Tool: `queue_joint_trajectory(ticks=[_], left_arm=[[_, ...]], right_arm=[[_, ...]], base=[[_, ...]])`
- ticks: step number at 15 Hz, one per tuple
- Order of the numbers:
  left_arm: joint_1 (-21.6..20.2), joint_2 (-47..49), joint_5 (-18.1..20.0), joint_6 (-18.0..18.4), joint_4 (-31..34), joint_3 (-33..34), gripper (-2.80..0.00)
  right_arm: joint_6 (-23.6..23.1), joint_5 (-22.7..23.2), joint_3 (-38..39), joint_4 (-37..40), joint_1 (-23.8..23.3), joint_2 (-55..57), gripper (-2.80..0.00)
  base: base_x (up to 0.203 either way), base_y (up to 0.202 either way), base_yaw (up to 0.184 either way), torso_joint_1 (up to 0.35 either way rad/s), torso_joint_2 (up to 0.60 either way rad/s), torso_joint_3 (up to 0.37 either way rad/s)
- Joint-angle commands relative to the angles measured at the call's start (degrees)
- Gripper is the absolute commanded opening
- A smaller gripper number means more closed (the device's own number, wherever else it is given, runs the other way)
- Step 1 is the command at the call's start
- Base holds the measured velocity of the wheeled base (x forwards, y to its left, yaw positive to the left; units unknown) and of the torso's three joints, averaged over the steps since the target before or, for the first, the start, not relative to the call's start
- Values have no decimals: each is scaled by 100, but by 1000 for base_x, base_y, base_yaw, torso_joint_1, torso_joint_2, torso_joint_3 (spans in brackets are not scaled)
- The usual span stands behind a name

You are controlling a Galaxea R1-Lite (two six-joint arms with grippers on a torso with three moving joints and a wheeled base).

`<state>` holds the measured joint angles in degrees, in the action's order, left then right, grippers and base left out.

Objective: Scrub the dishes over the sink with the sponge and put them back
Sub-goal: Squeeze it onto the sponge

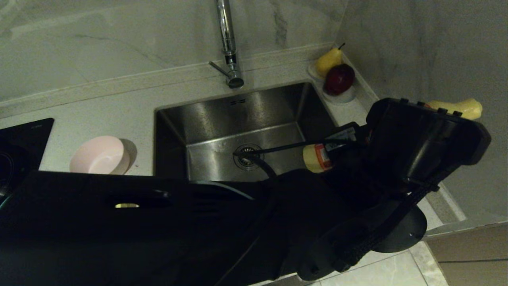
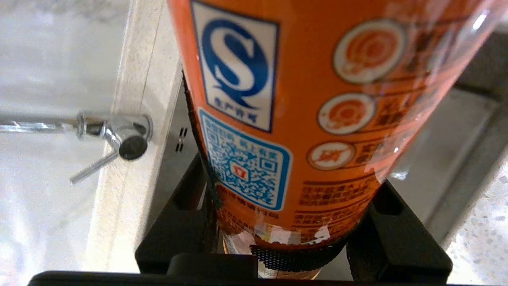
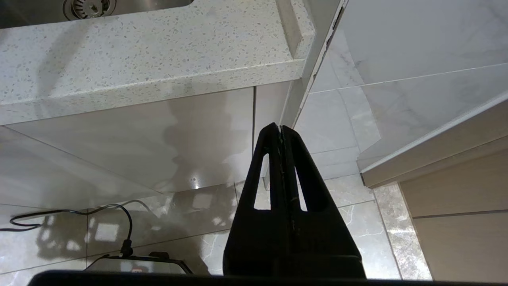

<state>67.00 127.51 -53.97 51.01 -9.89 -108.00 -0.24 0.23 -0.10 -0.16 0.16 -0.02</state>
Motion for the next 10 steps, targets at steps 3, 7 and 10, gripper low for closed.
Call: queue_joint_trajectory(ticks=[3, 7, 10], left_arm=[[15, 317, -98, 742, -517, -2, -280], [15, 345, -117, 1656, -704, -2, -280], [15, 443, -549, 1921, -706, -2, -280]], right_arm=[[-2, 3, 1, -2, 2, 2, -280], [-2, 3, 1, -2, 2, 2, -280], [-2, 3, 1, -2, 2, 2, -280]], base=[[0, 0, 0, 0, 0, 0], [0, 0, 0, 0, 0, 0], [0, 0, 0, 0, 0, 0]])
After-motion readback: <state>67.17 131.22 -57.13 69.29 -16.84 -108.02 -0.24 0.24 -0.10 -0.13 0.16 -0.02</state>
